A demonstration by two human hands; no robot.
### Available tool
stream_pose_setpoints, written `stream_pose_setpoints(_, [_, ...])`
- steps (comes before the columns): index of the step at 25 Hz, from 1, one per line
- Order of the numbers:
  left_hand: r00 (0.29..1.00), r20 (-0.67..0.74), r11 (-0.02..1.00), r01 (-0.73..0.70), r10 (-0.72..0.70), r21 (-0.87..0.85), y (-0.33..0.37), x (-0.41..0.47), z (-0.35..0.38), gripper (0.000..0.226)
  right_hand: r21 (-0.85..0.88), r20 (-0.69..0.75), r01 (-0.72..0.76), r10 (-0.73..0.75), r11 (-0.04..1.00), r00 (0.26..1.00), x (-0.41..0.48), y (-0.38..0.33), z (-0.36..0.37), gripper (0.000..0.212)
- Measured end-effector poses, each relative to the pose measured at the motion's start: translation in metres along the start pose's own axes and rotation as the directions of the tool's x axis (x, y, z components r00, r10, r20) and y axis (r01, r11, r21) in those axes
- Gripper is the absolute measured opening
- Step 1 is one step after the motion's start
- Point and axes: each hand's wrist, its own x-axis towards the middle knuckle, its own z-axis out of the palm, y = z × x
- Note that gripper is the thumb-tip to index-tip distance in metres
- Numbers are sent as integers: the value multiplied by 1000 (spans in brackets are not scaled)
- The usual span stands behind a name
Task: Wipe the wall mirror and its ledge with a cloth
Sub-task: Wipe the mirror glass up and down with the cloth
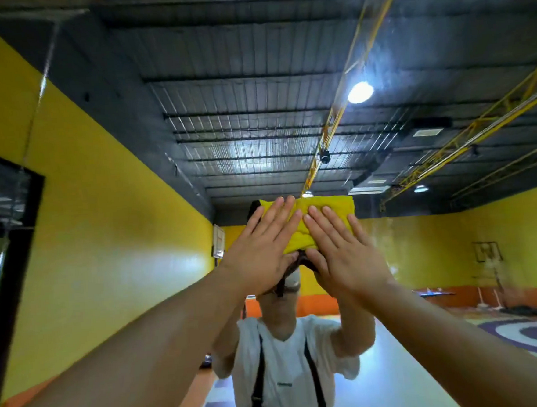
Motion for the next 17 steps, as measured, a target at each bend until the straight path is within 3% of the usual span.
stream_pose_setpoints(4, [995,86,999,50,-50,2,-48,87,-34,72,22,108,-37,34,999,994,93,39,-29,73])
stream_pose_setpoints(7, [995,7,993,102,-101,-64,-49,95,-27,68,106,139,-119,104,987,985,118,37,-45,71])
stream_pose_setpoints(10, [987,-121,956,67,-105,-284,-37,64,-12,69,112,-145,-210,225,971,964,126,14,-44,61])
stream_pose_setpoints(13, [951,-137,803,150,-276,-576,-36,66,-24,56,18,-389,-241,229,970,892,133,-1,-26,38])
stream_pose_setpoints(15, [925,-173,841,215,-339,-497,-30,73,-24,50,55,-392,-222,226,973,892,124,-3,-8,30])
stream_pose_setpoints(17, [922,-214,918,249,-322,-308,-19,73,-10,56,77,-299,-239,251,968,921,116,1,3,47])
